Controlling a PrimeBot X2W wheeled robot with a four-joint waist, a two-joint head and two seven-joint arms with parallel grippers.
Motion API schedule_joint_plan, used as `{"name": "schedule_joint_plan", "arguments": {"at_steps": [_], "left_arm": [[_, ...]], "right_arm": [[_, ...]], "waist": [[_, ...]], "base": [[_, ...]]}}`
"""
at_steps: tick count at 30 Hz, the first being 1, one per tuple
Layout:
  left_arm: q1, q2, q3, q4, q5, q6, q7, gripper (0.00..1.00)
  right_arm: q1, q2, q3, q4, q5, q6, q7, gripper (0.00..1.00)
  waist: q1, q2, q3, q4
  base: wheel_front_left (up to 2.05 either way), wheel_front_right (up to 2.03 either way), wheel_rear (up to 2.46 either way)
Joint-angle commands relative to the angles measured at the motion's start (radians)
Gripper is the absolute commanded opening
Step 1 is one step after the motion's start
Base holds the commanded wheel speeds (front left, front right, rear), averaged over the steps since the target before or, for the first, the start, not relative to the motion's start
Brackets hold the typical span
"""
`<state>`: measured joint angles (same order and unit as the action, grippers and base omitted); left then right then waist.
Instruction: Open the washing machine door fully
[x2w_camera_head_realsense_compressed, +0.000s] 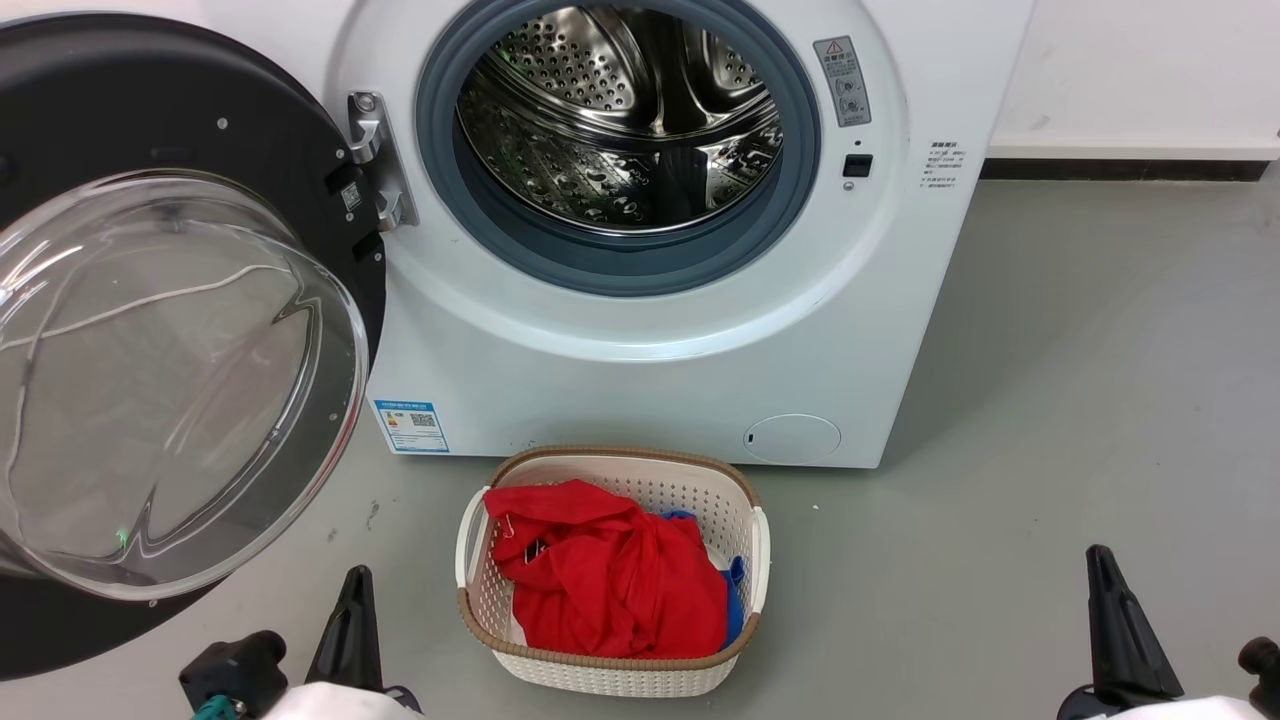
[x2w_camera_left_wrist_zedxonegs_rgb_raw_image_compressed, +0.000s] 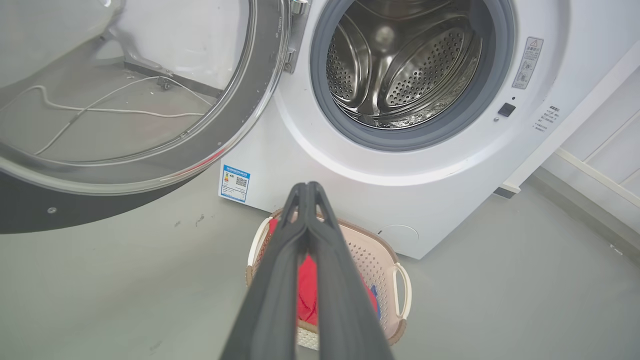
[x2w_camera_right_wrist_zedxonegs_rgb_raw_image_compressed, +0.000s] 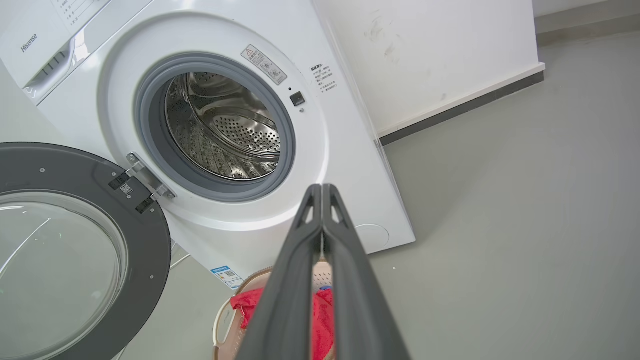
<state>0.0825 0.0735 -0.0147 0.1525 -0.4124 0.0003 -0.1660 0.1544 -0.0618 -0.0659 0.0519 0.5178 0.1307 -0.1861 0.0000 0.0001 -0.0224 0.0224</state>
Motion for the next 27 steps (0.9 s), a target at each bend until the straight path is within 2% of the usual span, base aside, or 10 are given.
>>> {"name": "schedule_joint_plan", "arguments": {"at_steps": [1,27], "left_arm": [[-0.029,0.000,0.008,-0.010,-0.027,-0.004,0.004,0.00],[-0.089,-0.008,0.050,0.025,-0.436,-0.049,0.101,0.00]], "right_arm": [[-0.027,-0.010,0.001,-0.008,0.028,0.000,0.003,0.00],[-0.112,-0.021,0.007,0.060,0.420,0.000,0.089,0.00]], "waist": [[0.0000,-0.0001,0.000,0.000],[0.0000,-0.0001,0.007,-0.006]], "base": [[0.00,0.00,0.00],[0.00,0.00,0.00]]}}
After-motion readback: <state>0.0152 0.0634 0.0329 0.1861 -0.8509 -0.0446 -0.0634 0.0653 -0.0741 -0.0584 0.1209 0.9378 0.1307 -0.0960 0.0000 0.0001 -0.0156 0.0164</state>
